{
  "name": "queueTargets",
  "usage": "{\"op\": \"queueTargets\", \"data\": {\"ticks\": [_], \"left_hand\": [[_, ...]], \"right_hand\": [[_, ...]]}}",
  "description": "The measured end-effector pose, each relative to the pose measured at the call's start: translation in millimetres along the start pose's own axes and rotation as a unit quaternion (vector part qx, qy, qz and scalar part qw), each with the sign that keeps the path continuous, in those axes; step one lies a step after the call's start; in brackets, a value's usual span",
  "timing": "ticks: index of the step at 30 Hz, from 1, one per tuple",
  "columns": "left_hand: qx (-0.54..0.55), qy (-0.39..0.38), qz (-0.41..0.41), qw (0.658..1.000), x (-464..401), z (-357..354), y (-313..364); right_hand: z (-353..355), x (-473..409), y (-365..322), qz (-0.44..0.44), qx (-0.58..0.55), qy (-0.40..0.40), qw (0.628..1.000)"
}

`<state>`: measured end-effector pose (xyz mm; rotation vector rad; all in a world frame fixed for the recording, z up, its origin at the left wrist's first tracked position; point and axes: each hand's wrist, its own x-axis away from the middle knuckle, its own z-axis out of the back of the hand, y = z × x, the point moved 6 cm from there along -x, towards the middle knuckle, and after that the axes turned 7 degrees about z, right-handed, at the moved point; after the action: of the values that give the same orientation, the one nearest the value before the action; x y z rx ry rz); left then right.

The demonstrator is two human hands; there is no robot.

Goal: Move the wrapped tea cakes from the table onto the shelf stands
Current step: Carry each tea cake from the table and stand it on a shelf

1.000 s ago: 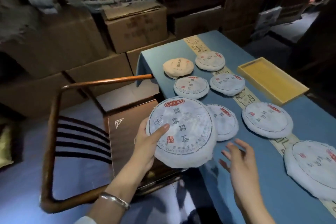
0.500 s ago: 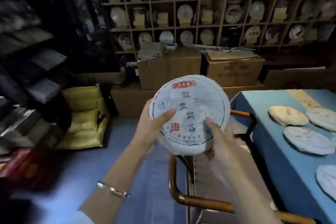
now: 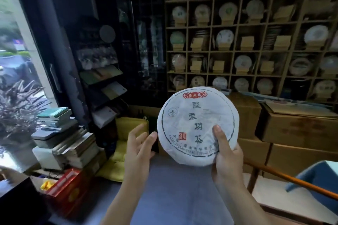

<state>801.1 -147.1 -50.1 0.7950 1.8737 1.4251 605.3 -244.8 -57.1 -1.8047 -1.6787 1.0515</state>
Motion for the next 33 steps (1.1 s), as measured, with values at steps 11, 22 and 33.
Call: {"op": "queueTargets", "data": {"ticks": [11, 22, 33], "left_hand": [[0.141, -0.120, -0.028, 0.982, -197, -45, -1], [0.214, -0.067, -0.084, 0.971, -411, -25, -16], [0.217, -0.095, -0.134, 0.962, -632, 21, 9]], "right_hand": [[-101, -161, 92, -0.006, -0.055, -0.034, 0.998], [-196, -326, 184, -0.023, 0.017, -0.105, 0.994], [-296, -473, 234, 0.267, 0.341, -0.025, 0.901]]}}
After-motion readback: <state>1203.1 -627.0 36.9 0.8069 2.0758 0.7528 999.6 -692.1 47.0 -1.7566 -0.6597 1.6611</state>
